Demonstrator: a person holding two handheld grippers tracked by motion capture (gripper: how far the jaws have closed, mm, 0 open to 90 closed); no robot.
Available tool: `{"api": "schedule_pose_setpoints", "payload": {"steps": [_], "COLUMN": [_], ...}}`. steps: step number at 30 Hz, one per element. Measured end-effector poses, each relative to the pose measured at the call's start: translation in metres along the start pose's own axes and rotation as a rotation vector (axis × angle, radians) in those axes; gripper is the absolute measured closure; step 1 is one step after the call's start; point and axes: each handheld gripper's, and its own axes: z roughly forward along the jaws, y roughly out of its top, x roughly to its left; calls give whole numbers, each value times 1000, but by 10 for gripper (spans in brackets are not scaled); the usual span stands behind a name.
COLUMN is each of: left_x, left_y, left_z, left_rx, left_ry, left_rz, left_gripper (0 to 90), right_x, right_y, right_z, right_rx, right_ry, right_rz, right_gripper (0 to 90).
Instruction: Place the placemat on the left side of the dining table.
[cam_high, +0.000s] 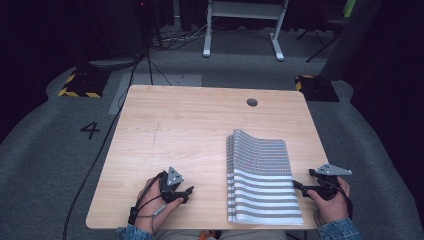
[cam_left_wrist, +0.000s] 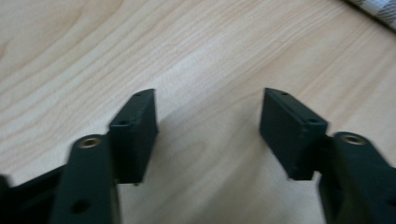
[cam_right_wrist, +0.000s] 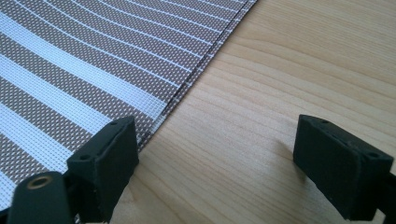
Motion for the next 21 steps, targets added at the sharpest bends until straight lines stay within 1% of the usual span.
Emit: {"api": "schedule_pose_setpoints", "payload": {"steps": [2,3,4,5,6,7,8,9,10,11,12,13,14,15,16,17,18,19,20,21], "left_x": [-2,-2,-7,-9,-12,-12,-15,-20,-20,-26,-28,-28,-30,-34,-34,-37,-37,-38,-39,-42], "left_y": [4,4,9,11,13,13,15,20,20,24,26,26,29,34,34,40,40,42,44,48], "left_z": [-5,-5,-8,-9,-9,-9,-9,-8,-8,-8,-9,-9,-9,-11,-11,-12,-12,-12,-12,-10], "left_rx": [-43,-43,-40,-31,-24,-24,-24,-36,-36,-45,-51,-51,-61,-79,-79,-96,-96,-103,-108,-112], "left_ry": [-25,-25,-35,-43,-41,-41,-50,-77,-77,-105,-116,-116,-125,-143,-143,-149,-149,-160,-162,-179], "left_rz": [-2,-2,1,14,36,36,46,59,59,74,75,75,78,85,85,96,96,100,108,118], "left_gripper": [360,355,347,339,336,341,343,340,338,338,339,340,340,341,342,343,342,342,342,343], "right_x": [0,0,0,0,0,0,0,0,0,0,0,0,0,0,0,0,0,0,0,0], "right_y": [0,0,0,0,0,0,0,0,0,0,0,0,0,0,0,0,0,0,0,0], "right_z": [0,0,0,0,0,0,0,0,0,0,0,0,0,0,0,0,0,0,0,0], "right_rx": [-1,1,0,1,0,1,1,0,1,1,0,0,0,1,1,1,1,1,1,1], "right_ry": [-1,-4,-4,-4,-4,-4,-4,-4,-4,-4,-4,-4,-4,-5,-5,-5,-5,-4,-5,-5], "right_rz": [-3,-11,-11,-11,-11,-11,-11,-11,-11,-11,-11,-11,-11,-11,-11,-11,-11,-11,-11,-11], "right_gripper": [144,146,146,146,146,146,146,146,146,146,146,146,146,146,146,146,146,146,146,146]}}
